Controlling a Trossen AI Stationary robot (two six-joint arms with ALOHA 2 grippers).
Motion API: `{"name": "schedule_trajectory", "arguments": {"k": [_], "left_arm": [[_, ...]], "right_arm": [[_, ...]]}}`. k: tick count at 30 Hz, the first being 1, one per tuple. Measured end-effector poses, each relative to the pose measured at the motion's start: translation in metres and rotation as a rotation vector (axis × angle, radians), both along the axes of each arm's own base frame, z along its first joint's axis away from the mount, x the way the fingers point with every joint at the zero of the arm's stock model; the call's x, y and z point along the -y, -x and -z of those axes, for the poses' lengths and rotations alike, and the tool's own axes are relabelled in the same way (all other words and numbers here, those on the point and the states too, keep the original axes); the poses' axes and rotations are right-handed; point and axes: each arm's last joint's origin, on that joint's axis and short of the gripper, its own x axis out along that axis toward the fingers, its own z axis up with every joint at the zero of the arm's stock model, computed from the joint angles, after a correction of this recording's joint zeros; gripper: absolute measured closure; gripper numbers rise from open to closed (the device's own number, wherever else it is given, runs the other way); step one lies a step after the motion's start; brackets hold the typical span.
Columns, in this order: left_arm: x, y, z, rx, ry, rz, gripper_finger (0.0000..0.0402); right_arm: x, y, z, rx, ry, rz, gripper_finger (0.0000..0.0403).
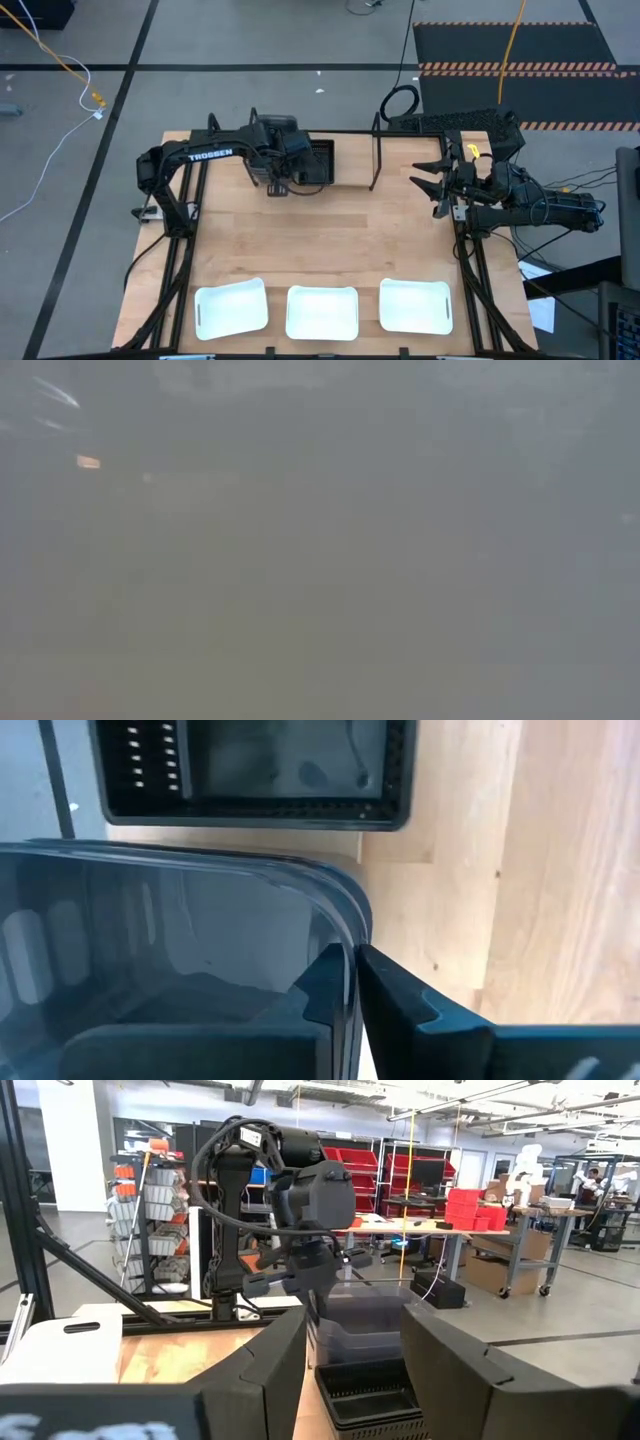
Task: Stack baskets on shelf by color
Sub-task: Adjust the stacked gray bins on the shelf
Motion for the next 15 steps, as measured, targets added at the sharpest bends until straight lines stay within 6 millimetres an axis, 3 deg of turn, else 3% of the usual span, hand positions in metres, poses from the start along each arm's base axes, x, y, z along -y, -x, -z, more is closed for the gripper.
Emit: {"name": "schedule_trajectory", "arguments": {"k": [10,15], "left_arm": [[-0.006,-0.001,-0.002,0.031,-0.037,-0.012,0.037],[0.001,0.004,-0.013,0.032,-0.127,-0.011,0.0357]], "right_arm": [[0.0,0.0,0.0,0.0,0.0,0.0,0.0244],[0.0,0.0,0.0,-0.001,0.001,0.0,0.0244]]}}
